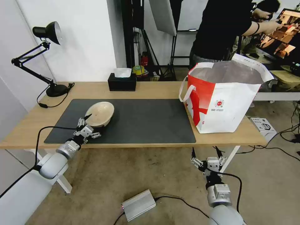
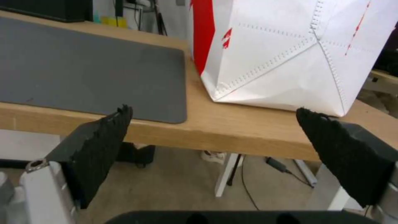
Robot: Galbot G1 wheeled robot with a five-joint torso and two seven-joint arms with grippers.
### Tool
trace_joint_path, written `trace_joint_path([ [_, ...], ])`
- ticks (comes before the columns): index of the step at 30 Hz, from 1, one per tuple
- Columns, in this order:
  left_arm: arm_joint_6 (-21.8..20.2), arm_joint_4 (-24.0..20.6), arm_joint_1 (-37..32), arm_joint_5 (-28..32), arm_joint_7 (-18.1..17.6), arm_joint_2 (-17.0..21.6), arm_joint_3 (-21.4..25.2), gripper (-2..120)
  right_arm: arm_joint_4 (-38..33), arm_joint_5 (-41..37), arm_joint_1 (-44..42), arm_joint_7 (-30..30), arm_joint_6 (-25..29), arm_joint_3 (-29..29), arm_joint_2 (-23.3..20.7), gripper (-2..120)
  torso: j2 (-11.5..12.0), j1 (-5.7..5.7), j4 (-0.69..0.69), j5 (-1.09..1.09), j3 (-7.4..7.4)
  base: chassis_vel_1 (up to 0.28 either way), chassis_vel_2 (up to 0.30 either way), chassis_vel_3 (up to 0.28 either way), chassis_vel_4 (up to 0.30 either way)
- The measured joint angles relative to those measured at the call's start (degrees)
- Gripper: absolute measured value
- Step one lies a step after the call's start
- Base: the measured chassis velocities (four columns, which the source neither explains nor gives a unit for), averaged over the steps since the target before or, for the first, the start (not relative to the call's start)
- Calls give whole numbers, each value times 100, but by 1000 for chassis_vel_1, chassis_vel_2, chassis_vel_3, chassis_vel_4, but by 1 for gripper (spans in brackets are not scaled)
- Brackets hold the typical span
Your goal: Pick up the trash from the table and place it into the takeout bag.
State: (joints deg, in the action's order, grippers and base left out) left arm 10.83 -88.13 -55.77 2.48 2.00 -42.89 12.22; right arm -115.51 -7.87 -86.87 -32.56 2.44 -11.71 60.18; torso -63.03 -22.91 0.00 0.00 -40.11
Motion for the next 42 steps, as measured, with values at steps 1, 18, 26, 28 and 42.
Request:
trace_joint_path([
  [1, 0, 0, 0, 0, 0, 0, 0, 67, 0, 0, 0, 0, 0, 0, 0, 100, 0, 0, 0, 0, 0, 0, 0, 0, 0],
  [18, 0, -52, -9, 154, 32, 20, 12, 25, -6, 8, 26, -8, 0, 10, 34, 100, 0, 0, 0, 0, 0, 0, 0, 0, 0],
  [26, 0, -101, -60, 227, 92, 36, 71, 1, 6, 8, 45, -14, 0, 17, 48, 100, 0, -1, 0, 0, 0, 0, 0, 0, 0],
  [28, 0, -120, -78, 238, 129, 40, 92, 1, 10, 9, 59, -17, 0, 18, 49, 100, 0, -1, 0, 0, 0, 0, 0, 0, 0],
  [42, 186, -354, -117, 212, 337, 70, 266, 1, 45, 10, 146, -37, -1, 50, 67, 100, 0, -1, 0, -1, 0, 0, 0, 0, 0],
])
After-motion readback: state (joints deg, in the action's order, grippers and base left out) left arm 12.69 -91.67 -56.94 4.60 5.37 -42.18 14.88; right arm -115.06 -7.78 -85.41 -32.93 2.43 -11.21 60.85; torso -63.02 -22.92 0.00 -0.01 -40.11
